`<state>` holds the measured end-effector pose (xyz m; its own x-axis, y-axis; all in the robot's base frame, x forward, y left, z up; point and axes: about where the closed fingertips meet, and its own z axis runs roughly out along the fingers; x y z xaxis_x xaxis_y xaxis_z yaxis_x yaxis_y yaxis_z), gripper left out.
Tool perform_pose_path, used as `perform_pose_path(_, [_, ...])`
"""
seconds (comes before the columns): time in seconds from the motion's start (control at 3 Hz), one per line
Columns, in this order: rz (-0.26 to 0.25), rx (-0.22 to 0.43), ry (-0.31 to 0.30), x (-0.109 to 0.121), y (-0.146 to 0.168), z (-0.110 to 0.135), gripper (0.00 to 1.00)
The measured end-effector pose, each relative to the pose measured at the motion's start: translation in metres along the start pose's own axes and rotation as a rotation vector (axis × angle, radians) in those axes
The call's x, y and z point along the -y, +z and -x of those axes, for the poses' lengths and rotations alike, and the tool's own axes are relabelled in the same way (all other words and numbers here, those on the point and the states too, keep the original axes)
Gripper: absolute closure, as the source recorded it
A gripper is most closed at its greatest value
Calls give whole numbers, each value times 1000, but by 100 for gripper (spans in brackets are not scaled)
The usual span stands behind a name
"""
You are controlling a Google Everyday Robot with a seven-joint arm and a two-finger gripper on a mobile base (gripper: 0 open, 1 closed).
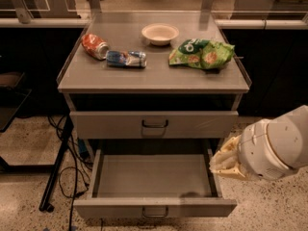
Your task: Close middle drawer
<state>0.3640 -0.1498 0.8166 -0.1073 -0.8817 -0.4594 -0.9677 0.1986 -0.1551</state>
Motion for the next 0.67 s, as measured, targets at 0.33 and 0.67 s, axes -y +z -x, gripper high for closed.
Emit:
perform_pose_path(0.33, [59, 18, 74, -13, 33, -13, 100])
perform_pose_path(0.67, [93, 35, 122, -24, 70, -31, 100])
